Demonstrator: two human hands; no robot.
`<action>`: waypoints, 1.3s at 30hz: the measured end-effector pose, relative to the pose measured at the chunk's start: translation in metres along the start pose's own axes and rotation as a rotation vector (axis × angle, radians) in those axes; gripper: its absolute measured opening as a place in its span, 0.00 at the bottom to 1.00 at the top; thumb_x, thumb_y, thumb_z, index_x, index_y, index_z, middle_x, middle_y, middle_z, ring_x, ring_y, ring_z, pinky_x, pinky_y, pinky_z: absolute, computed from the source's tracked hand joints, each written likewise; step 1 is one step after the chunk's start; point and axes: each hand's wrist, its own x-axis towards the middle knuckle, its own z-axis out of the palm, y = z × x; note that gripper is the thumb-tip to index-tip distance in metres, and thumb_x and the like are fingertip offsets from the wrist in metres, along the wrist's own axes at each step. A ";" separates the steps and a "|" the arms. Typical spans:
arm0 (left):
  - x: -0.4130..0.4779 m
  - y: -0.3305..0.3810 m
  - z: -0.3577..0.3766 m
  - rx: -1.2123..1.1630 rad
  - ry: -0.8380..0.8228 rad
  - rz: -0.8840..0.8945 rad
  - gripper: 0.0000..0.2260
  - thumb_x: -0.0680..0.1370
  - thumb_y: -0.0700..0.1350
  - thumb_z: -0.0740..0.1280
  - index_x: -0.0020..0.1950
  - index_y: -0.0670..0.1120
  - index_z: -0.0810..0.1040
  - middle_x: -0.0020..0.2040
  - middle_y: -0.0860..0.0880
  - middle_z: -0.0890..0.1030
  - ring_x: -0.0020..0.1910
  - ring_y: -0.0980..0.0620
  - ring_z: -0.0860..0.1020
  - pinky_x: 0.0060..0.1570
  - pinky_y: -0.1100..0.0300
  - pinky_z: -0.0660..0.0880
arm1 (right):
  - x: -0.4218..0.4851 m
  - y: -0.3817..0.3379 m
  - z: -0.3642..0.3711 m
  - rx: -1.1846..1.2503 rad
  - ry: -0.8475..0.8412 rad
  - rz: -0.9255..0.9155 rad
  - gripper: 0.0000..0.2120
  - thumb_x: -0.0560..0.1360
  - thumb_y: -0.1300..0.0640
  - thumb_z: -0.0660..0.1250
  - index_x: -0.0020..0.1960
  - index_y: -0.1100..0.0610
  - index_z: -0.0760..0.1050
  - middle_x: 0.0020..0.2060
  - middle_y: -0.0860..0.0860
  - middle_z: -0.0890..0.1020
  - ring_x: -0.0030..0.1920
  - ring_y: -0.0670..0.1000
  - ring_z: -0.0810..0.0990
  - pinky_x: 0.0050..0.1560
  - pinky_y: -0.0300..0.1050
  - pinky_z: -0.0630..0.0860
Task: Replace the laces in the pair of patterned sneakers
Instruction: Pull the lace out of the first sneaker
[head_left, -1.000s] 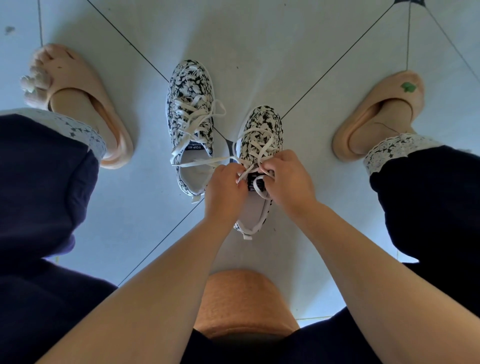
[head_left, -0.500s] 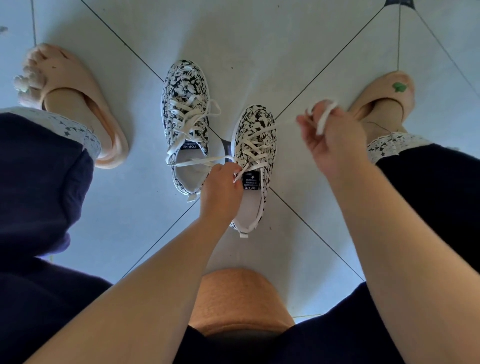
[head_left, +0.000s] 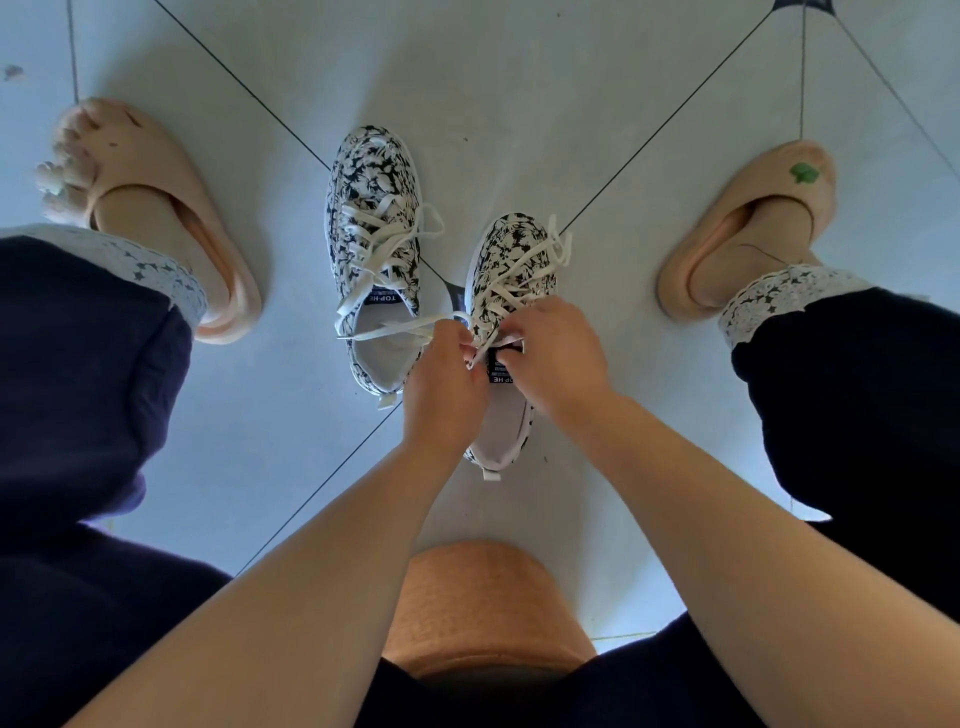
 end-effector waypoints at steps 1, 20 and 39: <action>0.000 0.001 0.000 -0.019 0.006 -0.007 0.09 0.76 0.42 0.65 0.53 0.45 0.68 0.47 0.50 0.78 0.43 0.48 0.76 0.41 0.58 0.68 | 0.000 -0.001 0.005 -0.080 -0.023 -0.025 0.10 0.74 0.54 0.64 0.54 0.54 0.78 0.52 0.54 0.75 0.55 0.56 0.73 0.53 0.49 0.69; -0.003 0.001 0.002 -0.039 0.021 -0.004 0.03 0.76 0.40 0.64 0.48 0.46 0.72 0.46 0.48 0.79 0.43 0.48 0.77 0.42 0.57 0.72 | -0.004 0.000 0.000 0.040 0.160 -0.083 0.11 0.72 0.58 0.66 0.54 0.53 0.77 0.55 0.51 0.77 0.59 0.54 0.70 0.56 0.44 0.64; -0.002 -0.003 0.003 -0.113 0.042 -0.027 0.05 0.75 0.38 0.65 0.47 0.46 0.73 0.43 0.51 0.76 0.41 0.50 0.74 0.39 0.61 0.67 | 0.003 0.081 -0.052 0.766 0.712 0.738 0.09 0.71 0.60 0.68 0.50 0.58 0.80 0.38 0.48 0.78 0.42 0.49 0.78 0.45 0.39 0.74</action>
